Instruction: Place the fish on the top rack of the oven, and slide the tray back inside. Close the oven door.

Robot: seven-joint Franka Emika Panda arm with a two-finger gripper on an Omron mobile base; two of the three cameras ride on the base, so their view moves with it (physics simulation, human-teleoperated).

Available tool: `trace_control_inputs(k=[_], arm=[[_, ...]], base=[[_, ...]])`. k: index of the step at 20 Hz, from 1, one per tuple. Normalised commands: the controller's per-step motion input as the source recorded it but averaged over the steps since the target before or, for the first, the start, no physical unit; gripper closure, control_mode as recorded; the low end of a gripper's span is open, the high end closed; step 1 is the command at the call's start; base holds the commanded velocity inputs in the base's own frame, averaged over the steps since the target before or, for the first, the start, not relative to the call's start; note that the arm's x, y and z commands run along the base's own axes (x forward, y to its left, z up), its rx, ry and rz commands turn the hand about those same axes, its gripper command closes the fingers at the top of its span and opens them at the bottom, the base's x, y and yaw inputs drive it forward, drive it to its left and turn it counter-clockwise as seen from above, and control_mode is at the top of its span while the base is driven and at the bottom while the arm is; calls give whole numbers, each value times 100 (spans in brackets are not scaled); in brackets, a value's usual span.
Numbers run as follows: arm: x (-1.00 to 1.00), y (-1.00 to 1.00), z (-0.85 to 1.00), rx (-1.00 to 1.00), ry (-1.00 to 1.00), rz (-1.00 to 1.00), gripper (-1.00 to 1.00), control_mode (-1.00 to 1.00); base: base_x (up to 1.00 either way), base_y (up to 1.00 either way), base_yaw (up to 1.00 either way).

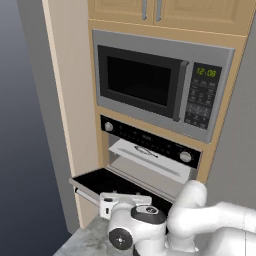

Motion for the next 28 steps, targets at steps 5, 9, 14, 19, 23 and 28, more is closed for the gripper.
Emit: trace_control_inputs(k=[5, 9, 14, 19, 23, 28], arm=[[-32, 83, -52, 0, 0, -18, -100, -100], [0, 70, -67, 0, -2, -23, -100, -100], [0, 73, -79, 0, 0, -28, -100, -100], [0, 65, -85, 0, 0, -27, -100, -100], [0, 2, -95, -3, -1, -19, -100, -100], [0, -2, -94, -6, -2, -17, -100, -100]], base=[[0, 0, 0], [0, 0, 0], [0, 0, 0], [0, 0, 0], [0, 0, 0], [0, 0, 0]])
